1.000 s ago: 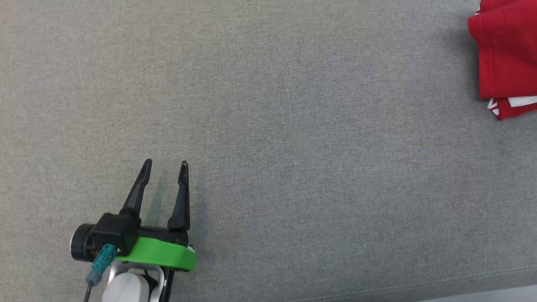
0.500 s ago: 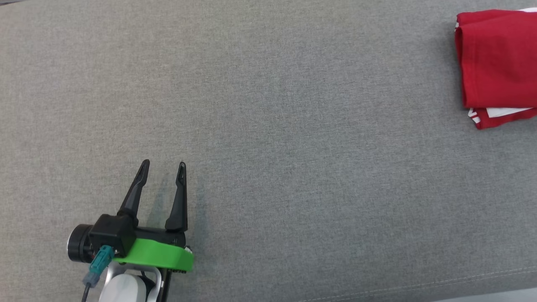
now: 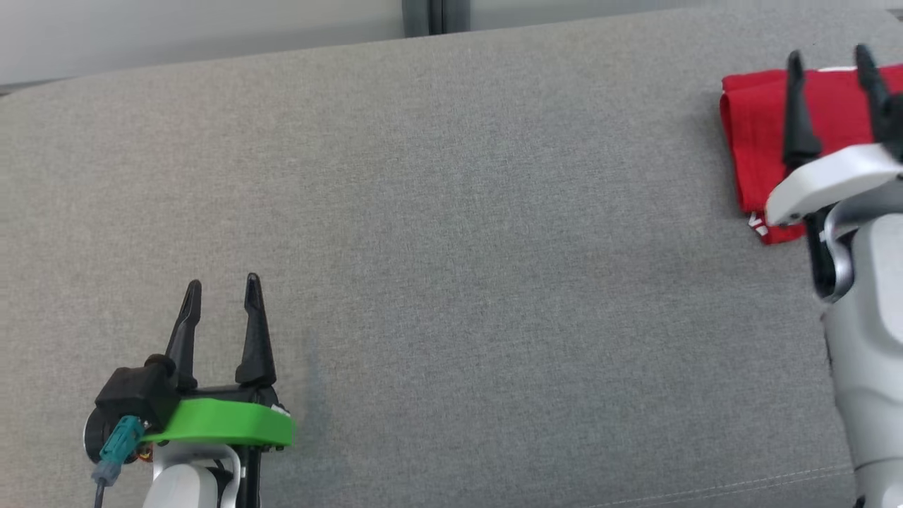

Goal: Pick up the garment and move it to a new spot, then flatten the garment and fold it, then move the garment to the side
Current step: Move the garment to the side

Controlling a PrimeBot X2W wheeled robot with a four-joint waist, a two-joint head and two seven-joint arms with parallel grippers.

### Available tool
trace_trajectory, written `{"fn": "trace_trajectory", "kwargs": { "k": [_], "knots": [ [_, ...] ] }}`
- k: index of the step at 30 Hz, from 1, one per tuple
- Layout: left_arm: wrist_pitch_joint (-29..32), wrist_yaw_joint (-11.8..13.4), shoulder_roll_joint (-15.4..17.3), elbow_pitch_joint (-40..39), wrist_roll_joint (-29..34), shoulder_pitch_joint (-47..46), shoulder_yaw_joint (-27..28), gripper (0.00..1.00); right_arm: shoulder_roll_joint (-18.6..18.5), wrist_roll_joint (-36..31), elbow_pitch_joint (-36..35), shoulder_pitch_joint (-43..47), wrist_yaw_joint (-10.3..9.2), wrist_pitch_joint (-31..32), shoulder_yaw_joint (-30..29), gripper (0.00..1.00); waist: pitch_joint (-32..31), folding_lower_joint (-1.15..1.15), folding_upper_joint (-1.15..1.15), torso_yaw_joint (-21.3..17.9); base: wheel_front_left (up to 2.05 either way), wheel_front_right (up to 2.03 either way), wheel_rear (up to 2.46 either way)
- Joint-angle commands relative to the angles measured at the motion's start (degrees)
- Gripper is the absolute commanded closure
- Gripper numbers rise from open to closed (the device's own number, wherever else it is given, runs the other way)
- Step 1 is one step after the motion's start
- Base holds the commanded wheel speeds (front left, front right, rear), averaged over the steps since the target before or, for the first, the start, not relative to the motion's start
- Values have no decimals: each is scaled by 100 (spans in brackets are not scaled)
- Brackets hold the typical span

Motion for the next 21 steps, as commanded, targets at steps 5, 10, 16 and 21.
{"fn": "trace_trajectory", "kwargs": {
  "k": [5,10,16,21],
  "knots": [
    [-9,105,-39,190,-130,216,147,0,443,249,-572,953,-9,-160,258,0,-688,0,0,216,0,0,0],
    [-8,181,-51,392,-81,412,220,0,856,345,-1026,1870,-9,-205,278,0,-961,0,0,377,0,0,0],
    [-7,184,-37,535,8,654,315,0,1067,433,-1463,2783,-9,-239,402,0,-1128,0,0,492,0,0,0],
    [-8,156,-46,576,18,759,338,0,1068,908,-1627,3204,-9,-237,669,0,-1169,0,0,537,0,0,0]
  ]
}}
